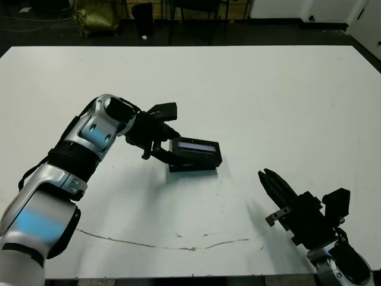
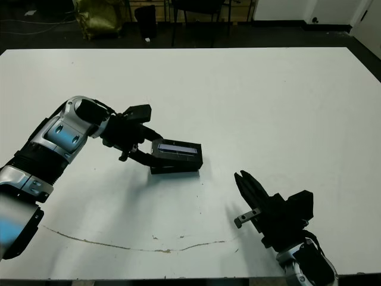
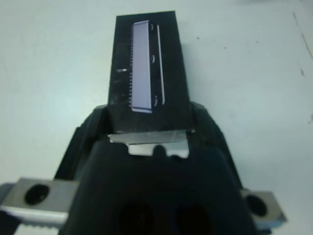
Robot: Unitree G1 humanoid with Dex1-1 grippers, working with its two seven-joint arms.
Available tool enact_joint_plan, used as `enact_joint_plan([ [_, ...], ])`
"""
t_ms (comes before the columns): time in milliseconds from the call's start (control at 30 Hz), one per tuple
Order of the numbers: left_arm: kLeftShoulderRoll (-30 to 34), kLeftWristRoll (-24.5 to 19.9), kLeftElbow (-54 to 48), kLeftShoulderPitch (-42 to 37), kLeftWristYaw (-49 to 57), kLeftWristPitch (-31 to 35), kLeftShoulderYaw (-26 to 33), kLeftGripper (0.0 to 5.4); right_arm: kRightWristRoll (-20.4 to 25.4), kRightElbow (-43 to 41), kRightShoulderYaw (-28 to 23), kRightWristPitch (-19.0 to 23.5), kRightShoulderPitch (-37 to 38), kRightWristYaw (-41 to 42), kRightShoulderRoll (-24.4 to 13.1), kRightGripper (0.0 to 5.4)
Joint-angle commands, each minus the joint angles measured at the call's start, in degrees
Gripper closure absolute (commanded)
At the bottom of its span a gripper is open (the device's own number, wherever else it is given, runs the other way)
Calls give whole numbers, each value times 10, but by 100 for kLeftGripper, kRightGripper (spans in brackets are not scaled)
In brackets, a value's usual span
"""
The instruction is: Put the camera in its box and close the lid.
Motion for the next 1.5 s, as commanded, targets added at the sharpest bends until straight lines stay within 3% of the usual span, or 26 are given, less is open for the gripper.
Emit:
enact_joint_plan([
  [33,8,13,9,16,-6,6,-12,307,12,-38,-2,41,15,-20,-6,540],
  [200,9,16,10,26,0,15,-17,307,16,-31,-4,33,14,-11,-6,540],
  [700,15,12,23,48,-1,12,-21,314,42,-110,-5,114,33,-62,-11,540],
  [900,27,11,19,59,-3,21,-19,314,39,-103,-2,94,33,-53,-8,540],
  [1500,45,19,15,95,12,0,-25,314,53,-121,-11,121,36,-64,-17,540],
])
